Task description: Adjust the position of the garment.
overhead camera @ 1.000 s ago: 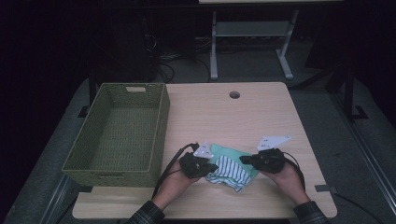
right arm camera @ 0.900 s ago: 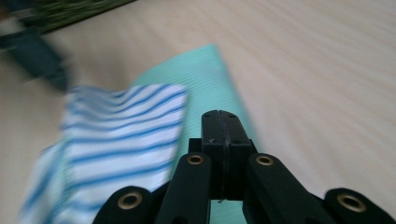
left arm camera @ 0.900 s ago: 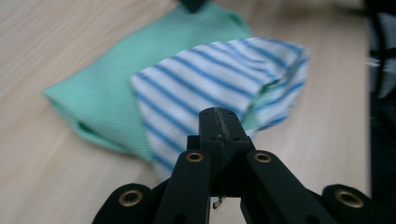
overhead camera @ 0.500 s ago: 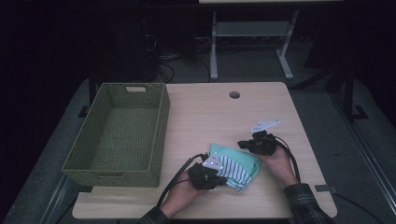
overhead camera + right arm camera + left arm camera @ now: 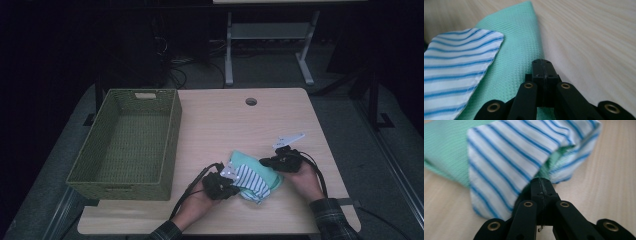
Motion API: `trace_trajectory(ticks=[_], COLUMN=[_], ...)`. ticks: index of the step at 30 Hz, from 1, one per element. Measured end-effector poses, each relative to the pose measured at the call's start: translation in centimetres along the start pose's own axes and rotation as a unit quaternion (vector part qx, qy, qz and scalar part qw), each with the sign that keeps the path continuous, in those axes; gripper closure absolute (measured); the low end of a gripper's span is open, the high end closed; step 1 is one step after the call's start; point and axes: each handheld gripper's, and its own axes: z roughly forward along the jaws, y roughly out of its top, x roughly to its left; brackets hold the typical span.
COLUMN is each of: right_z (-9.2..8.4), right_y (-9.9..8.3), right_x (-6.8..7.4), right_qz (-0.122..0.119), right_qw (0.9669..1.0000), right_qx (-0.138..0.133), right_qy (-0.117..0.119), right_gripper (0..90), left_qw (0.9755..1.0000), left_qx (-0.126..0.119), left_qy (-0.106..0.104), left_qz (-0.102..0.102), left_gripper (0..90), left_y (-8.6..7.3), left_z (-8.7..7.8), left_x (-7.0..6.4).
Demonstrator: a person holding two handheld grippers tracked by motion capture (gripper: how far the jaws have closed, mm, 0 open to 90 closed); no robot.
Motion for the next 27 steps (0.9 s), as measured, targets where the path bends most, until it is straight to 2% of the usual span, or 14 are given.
trace_trajectory(ticks=[12,20,22,26,27], right_z=[-1.4,-2.2,-2.6,-3.5,-3.8], right_y=[-1.2,-2.4,-2.7,-3.0,-3.2], right_x=[1.5,3.2,3.4,3.3,3.2], right_qz=[-0.002,0.001,0.001,0.006,0.006], right_qw=[0.9999,0.9994,0.9995,0.9994,0.9994], right_qx=[0.002,-0.006,-0.009,-0.026,-0.033], right_qy=[0.014,0.035,0.031,0.02,0.012], right_gripper=[90.0,90.0,90.0,89.5,85.8], left_qw=[0.9994,0.9985,0.9984,0.9986,0.9985], left_qx=[-0.003,0.001,-0.005,-0.015,-0.02], left_qy=[0.029,0.051,0.05,0.046,0.042], left_qz=[-0.017,-0.017,-0.024,-0.023,-0.029], left_gripper=[89.7,89.6,89.7,89.6,89.3], left_y=[-0.1,-0.1,-0.1,0.0,0.1], left_z=[-0.7,-0.9,-1.0,-2.1,-2.3], left_x=[1.9,3.6,3.8,3.8,3.8])
